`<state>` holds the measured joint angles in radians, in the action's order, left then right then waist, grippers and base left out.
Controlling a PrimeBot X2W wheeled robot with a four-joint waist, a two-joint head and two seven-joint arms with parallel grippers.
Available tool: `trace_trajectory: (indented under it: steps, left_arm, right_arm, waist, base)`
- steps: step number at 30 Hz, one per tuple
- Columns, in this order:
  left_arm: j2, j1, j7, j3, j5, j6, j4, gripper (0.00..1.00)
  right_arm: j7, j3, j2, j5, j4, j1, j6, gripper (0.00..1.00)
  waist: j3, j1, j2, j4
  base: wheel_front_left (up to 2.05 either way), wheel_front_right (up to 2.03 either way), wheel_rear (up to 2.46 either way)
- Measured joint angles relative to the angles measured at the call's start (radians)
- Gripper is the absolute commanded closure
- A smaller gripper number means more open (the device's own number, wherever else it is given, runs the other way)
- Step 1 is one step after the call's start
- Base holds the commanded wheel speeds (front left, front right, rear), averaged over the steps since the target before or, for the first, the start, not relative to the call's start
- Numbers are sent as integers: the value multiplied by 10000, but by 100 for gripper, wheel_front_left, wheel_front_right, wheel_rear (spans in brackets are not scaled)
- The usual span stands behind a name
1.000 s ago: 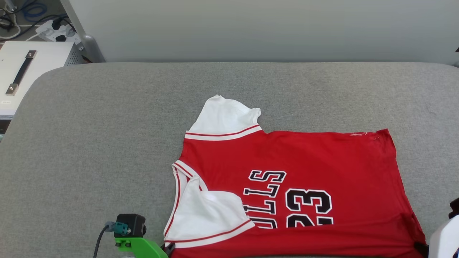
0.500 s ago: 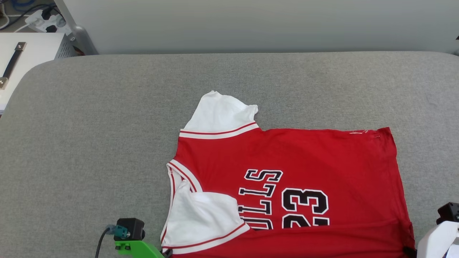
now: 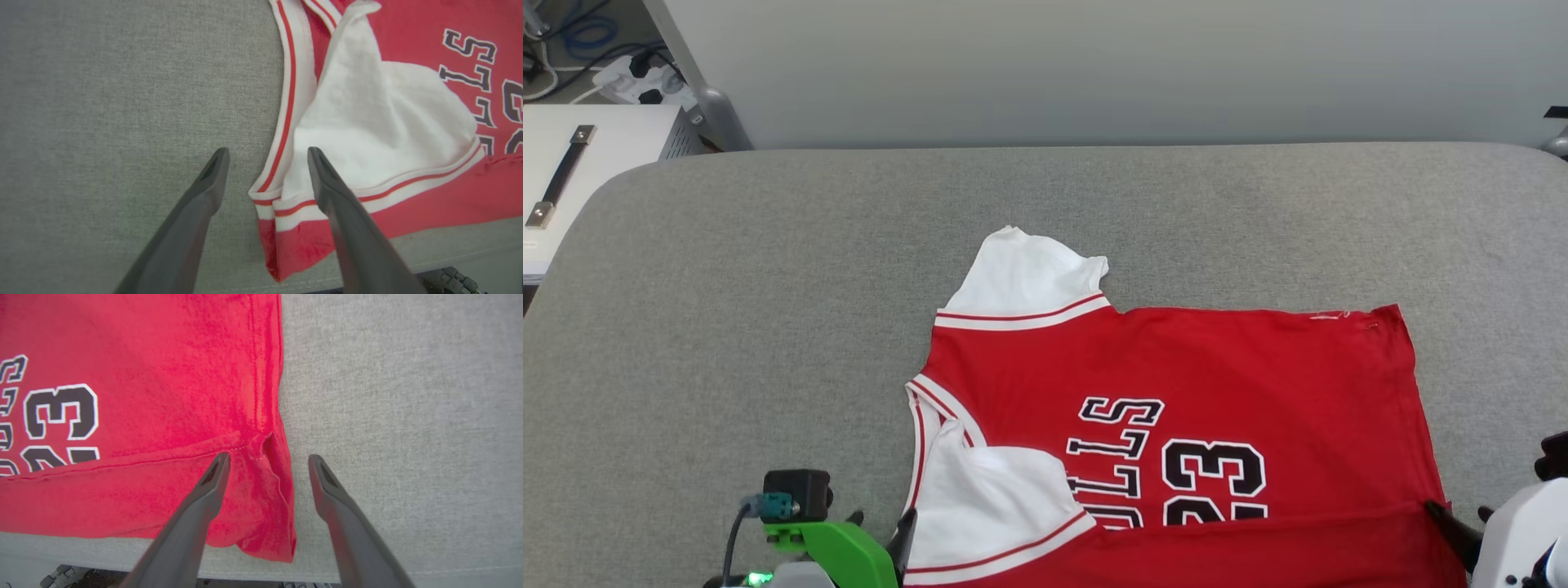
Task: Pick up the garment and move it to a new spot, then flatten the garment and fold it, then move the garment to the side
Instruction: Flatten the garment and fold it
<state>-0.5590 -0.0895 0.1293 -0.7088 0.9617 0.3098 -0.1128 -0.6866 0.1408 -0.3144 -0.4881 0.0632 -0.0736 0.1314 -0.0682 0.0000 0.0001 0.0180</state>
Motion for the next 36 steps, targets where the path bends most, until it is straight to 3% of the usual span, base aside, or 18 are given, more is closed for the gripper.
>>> trace_trajectory:
  steps: [10, 16, 20, 22, 29, 36]
  left_arm:
    - [67, -552, -3005, 803, -1101, -261, 686, 0]
    - [378, -526, -3785, 1290, -1624, -853, 688, 0]
    - [1141, -265, -3854, 2477, -2476, -1262, 1053, 0]
    - [1616, 32, -3852, 3047, -3049, -1666, 1227, 0]
    - [2941, 915, -3854, 4351, -4439, -2989, 844, 0]
    - [3728, 1023, -3854, 5145, -5269, -3820, 345, 0]
  right_arm:
    - [3204, -341, -180, -324, -1584, 216, 0, 0]
    - [5662, -552, -148, 376, -1994, 173, 0, 0]
    - [7095, -734, 155, 901, -1975, 65, 0, 0]
    - [7620, -855, 309, 1116, -1870, -29, 0, 0]
    - [8633, -1181, 713, 1327, -1193, -77, 0, 0]
    - [8937, -1442, 930, 1235, -725, -53, 0, 0]
  waist:
    - [547, 0, 0, -136]
    - [544, 0, 0, -299]
    - [437, 0, 0, -331]
    - [378, 0, 0, -341]
    - [278, 0, 0, -394]
    - [182, 0, 0, -453]
  base:
    - [0, 0, 0]
    - [0, 0, 0]
    - [0, 0, 0]
    - [0, 0, 0]
    - [0, 0, 0]
    - [0, 0, 0]
